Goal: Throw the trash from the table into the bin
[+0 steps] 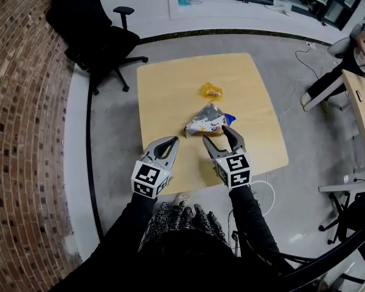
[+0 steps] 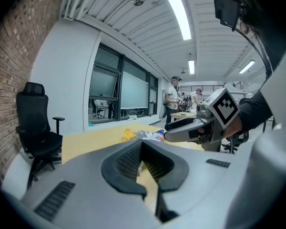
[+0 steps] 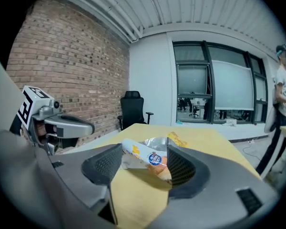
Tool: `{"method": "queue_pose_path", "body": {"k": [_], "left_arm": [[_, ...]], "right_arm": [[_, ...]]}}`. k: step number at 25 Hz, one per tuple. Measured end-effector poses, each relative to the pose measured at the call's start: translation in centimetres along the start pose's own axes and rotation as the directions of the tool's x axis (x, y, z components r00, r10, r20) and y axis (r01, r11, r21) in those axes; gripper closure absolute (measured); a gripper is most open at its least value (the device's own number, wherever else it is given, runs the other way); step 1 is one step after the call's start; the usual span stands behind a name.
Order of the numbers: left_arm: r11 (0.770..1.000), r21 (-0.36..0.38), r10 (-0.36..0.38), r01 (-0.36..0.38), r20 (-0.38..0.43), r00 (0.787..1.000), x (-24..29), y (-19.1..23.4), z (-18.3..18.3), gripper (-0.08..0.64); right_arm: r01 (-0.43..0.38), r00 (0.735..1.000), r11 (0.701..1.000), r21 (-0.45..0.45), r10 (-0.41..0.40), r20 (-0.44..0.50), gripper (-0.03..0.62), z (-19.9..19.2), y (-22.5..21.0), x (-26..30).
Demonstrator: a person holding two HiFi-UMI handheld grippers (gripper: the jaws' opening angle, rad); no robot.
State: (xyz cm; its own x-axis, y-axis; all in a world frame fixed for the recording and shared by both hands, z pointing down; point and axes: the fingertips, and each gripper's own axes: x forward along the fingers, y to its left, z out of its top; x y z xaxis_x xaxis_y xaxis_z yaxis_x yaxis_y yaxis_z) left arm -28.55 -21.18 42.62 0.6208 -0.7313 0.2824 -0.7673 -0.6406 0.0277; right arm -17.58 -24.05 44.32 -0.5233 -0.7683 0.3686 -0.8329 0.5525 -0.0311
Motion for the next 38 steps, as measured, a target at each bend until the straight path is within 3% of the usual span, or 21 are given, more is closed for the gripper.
{"method": "queue_pose_path", "body": {"k": [5, 9, 26, 32, 38], "left_arm": [[1.000, -0.005, 0.004, -0.004, 0.000, 1.000, 0.1, 0.9, 0.0, 0.572], [1.000, -0.010, 0.006, -0.006, -0.002, 1.000, 0.2, 1.4, -0.2, 0.572], [0.999, -0.045, -0.003, 0.002, -0.022, 1.000, 1.1, 3.9, -1.2, 0.572], [0.999, -0.036, -0.021, 0.020, -0.025, 0.999, 1.8, 3.9, -1.1, 0.572], [0.999, -0.029, -0.042, 0.041, -0.017, 0.999, 2.5, 3.3, -0.6, 0.572]], "right_arm": [[-0.003, 0.999, 0.992, -0.126, -0.003, -0.051, 0.298, -0.1, 0.5, 1.4], [0.002, 0.994, 0.968, -0.249, -0.029, -0.105, 0.298, -0.7, 0.6, 2.3], [-0.024, 0.974, 0.967, -0.256, -0.035, -0.224, 0.309, -3.5, -0.3, 5.8], [0.010, 0.968, 0.970, -0.243, -0.071, -0.243, 0.575, -4.1, -1.5, 5.6], [0.018, 0.971, 0.972, -0.233, -0.073, -0.227, 0.581, -3.6, -1.8, 5.0]]}}
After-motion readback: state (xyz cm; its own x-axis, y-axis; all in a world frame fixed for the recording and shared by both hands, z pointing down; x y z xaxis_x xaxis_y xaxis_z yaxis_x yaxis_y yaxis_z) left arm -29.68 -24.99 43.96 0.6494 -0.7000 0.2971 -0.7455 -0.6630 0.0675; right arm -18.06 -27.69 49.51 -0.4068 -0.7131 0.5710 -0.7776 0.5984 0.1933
